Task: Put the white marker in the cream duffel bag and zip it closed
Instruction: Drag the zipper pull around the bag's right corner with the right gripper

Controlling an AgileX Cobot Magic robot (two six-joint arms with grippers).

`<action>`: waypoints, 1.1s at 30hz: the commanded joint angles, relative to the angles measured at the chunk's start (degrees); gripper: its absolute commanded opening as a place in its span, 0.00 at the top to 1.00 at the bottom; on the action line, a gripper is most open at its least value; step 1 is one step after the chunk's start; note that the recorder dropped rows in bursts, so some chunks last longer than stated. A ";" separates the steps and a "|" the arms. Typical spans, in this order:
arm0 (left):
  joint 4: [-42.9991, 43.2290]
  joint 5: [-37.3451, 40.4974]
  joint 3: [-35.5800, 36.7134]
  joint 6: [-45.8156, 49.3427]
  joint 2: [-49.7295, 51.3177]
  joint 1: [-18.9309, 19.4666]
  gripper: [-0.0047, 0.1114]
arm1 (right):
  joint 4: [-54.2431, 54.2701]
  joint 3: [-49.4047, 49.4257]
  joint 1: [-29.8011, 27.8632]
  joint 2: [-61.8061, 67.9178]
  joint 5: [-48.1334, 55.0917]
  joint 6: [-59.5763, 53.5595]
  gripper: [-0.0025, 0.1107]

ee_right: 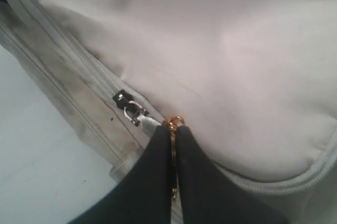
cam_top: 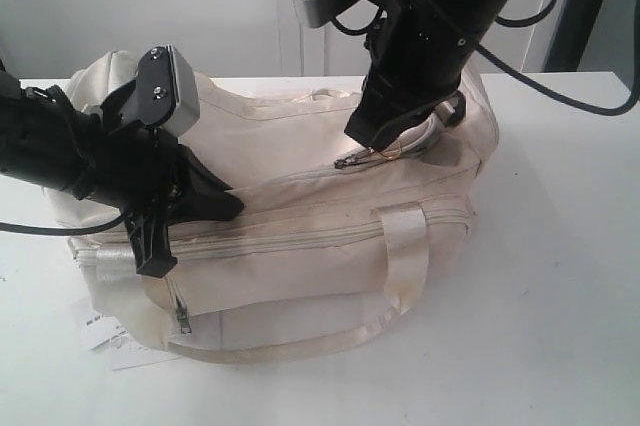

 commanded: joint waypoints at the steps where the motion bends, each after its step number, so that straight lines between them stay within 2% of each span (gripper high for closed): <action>1: 1.32 0.37 0.38 -0.55 -0.75 0.47 0.96 | -3.44 0.13 -0.64 -0.56 0.19 0.46 0.98; 17: 1.32 0.49 0.38 -0.68 -0.75 0.47 0.96 | -7.43 0.13 -0.64 -0.56 0.19 1.44 0.98; 33: 1.66 0.49 0.38 -0.89 -0.75 0.47 0.96 | -6.74 0.13 -4.68 -0.56 0.19 2.36 0.98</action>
